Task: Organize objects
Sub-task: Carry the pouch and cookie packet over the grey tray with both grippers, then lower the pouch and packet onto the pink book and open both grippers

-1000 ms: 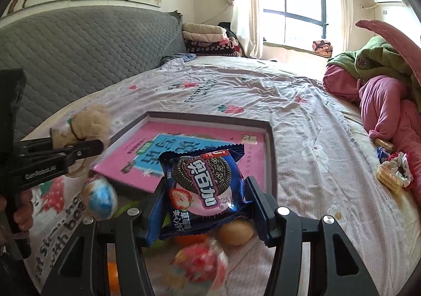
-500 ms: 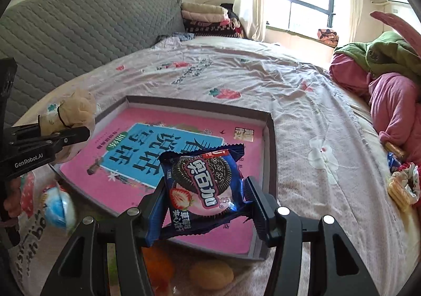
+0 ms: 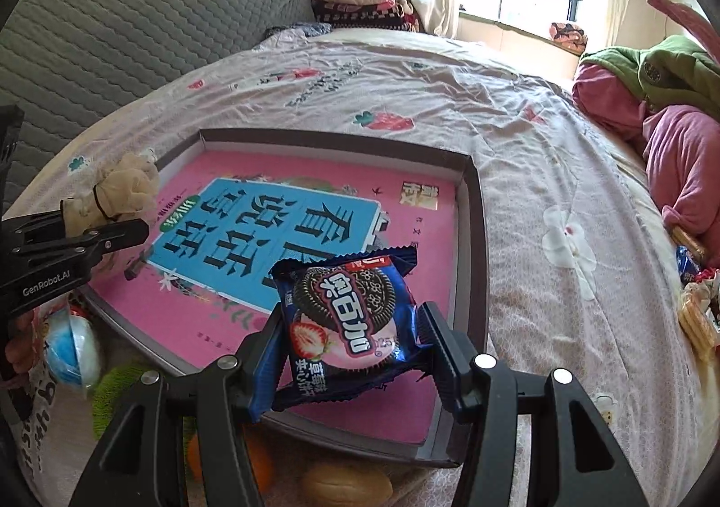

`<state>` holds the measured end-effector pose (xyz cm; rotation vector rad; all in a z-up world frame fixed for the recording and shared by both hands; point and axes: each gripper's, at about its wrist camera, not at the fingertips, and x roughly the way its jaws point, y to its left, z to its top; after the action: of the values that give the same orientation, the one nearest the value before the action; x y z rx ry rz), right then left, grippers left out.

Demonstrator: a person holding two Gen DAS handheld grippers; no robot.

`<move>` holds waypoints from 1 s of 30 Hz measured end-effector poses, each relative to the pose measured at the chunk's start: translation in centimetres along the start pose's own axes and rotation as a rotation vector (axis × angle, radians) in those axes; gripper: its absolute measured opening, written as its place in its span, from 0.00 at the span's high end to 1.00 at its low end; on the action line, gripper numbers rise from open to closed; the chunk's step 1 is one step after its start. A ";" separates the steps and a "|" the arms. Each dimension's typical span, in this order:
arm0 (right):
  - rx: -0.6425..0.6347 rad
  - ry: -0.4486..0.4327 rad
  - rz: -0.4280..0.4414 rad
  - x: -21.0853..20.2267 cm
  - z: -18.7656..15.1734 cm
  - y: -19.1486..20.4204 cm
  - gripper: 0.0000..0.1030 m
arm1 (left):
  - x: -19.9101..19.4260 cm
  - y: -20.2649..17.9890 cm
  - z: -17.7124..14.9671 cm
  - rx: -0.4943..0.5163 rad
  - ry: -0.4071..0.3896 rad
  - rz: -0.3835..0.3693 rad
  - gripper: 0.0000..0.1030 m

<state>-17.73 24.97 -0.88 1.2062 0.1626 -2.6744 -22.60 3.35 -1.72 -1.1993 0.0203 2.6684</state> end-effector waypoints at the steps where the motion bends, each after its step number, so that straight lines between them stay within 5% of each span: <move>1: 0.004 0.011 0.002 0.2 -0.1 -0.1 0.45 | 0.1 0.0 0.0 0.000 0.005 -0.001 0.77; 8: -0.004 0.018 0.008 0.3 -0.3 0.1 0.44 | 0.5 0.0 -0.4 -0.001 0.026 0.013 0.75; 30: 0.018 0.019 -0.003 -0.3 -0.2 0.1 0.43 | -0.9 -0.1 -0.2 -0.008 0.007 0.008 0.39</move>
<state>-17.37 24.94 -0.85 1.2379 0.1440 -2.6734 -21.84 3.29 -1.17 -1.2135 0.0156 2.6732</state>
